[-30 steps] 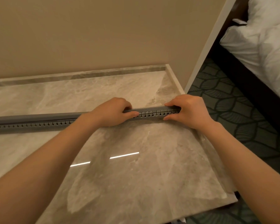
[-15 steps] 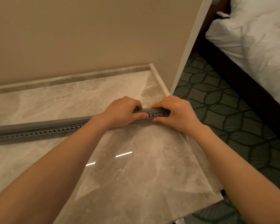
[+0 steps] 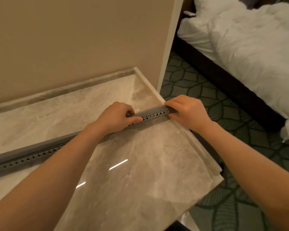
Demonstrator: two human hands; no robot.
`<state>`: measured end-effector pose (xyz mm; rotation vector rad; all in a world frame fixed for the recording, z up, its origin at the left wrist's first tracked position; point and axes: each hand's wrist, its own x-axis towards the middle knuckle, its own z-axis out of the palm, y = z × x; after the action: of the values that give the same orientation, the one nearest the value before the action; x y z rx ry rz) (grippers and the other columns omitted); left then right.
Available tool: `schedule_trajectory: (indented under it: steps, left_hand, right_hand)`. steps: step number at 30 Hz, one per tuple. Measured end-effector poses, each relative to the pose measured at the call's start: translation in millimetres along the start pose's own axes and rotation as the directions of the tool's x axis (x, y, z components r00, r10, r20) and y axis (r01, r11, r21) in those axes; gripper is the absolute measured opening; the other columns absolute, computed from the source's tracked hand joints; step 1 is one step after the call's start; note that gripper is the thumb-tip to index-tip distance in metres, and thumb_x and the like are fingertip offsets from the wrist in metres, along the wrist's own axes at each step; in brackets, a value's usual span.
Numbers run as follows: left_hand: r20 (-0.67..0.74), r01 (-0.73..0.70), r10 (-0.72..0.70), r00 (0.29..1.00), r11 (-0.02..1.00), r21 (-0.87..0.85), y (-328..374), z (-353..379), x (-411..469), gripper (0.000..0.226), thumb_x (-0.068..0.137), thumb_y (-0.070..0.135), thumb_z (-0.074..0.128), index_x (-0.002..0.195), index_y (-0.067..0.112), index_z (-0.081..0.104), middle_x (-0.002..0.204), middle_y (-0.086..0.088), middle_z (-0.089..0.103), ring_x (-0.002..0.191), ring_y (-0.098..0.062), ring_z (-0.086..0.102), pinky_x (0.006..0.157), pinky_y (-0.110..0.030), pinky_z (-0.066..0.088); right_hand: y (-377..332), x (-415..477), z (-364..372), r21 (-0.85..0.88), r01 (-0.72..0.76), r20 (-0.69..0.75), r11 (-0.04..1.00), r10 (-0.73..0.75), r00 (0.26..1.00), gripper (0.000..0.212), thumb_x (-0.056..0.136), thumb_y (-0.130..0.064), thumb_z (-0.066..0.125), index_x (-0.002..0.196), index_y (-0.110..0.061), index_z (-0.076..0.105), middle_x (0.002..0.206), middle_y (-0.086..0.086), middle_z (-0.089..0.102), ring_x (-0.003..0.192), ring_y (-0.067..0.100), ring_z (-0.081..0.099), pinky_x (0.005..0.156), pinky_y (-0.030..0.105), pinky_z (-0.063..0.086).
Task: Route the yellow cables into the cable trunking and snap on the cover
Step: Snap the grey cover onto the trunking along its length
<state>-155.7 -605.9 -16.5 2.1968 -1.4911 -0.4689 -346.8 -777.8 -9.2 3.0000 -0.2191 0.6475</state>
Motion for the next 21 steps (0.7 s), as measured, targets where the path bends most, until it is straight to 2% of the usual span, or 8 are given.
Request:
schedule_trajectory:
  steps: [4, 10, 14, 17, 19, 21]
  left_hand:
    - [-0.024, -0.002, 0.001, 1.000, 1.000, -0.019, -1, 0, -2, 0.036, 0.077, 0.048, 0.067, 0.085, 0.013, 0.071, 0.077, -0.003, 0.068, 0.072, -0.017, 0.060, 0.066, -0.037, 0.049]
    - [-0.004, 0.037, -0.037, 0.999, 0.999, -0.038, 0, -1, -1, 0.033, 0.077, 0.046, 0.068, 0.086, 0.015, 0.073, 0.076, -0.001, 0.070, 0.067, -0.012, 0.059, 0.062, -0.031, 0.045]
    - [0.017, 0.074, -0.073, 0.997, 0.996, -0.059, 2, -3, -1, 0.030, 0.077, 0.044, 0.068, 0.084, 0.016, 0.074, 0.076, -0.002, 0.071, 0.067, -0.014, 0.059, 0.062, -0.032, 0.046]
    - [0.040, 0.110, -0.105, 0.994, 0.987, -0.119, 2, -6, -1, 0.025, 0.078, 0.043, 0.068, 0.081, 0.020, 0.076, 0.073, -0.001, 0.071, 0.066, -0.022, 0.060, 0.061, -0.036, 0.046]
    - [0.052, 0.126, -0.120, 0.991, 0.982, -0.139, 3, -7, -1, 0.023, 0.078, 0.042, 0.069, 0.082, 0.022, 0.077, 0.071, 0.005, 0.071, 0.061, -0.008, 0.057, 0.056, -0.021, 0.043]
    - [0.061, 0.134, -0.125, 0.990, 0.977, -0.166, 2, -7, 0, 0.021, 0.077, 0.041, 0.070, 0.083, 0.023, 0.077, 0.070, 0.013, 0.071, 0.059, 0.004, 0.055, 0.054, -0.012, 0.040]
  right_hand:
    - [2, 6, -8, -0.010, -0.001, 0.066, 1.000, 0.001, 0.998, 0.024, 0.069, -0.012, 0.077, 0.092, -0.007, 0.072, 0.078, 0.011, 0.070, 0.073, 0.028, 0.066, 0.050, 0.039, 0.053]
    - [5, 18, -16, -0.017, 0.044, 0.204, 0.999, -0.039, 0.978, 0.018, 0.075, -0.017, 0.072, 0.091, -0.008, 0.072, 0.077, 0.011, 0.070, 0.075, 0.030, 0.064, 0.058, 0.039, 0.052]
    - [17, 28, -14, -0.005, 0.085, 0.265, 0.996, -0.081, 0.961, 0.024, 0.077, -0.031, 0.071, 0.096, -0.017, 0.068, 0.085, 0.001, 0.066, 0.082, 0.022, 0.061, 0.059, 0.030, 0.041]
    - [28, 34, -11, 0.115, 0.026, 0.306, 0.993, -0.060, 0.950, 0.029, 0.072, -0.034, 0.075, 0.097, -0.023, 0.065, 0.089, -0.007, 0.062, 0.084, 0.013, 0.056, 0.062, 0.025, 0.036]
    - [35, 28, -6, 0.272, -0.087, 0.330, 0.958, -0.008, 0.944, 0.035, 0.072, -0.033, 0.077, 0.104, -0.023, 0.065, 0.095, -0.008, 0.063, 0.088, 0.008, 0.055, 0.073, 0.024, 0.043]
    - [38, 15, 3, 0.475, -0.253, 0.313, 0.843, 0.107, 0.944, 0.040, 0.072, -0.027, 0.078, 0.109, -0.022, 0.066, 0.101, -0.006, 0.066, 0.094, 0.007, 0.058, 0.085, 0.023, 0.046]
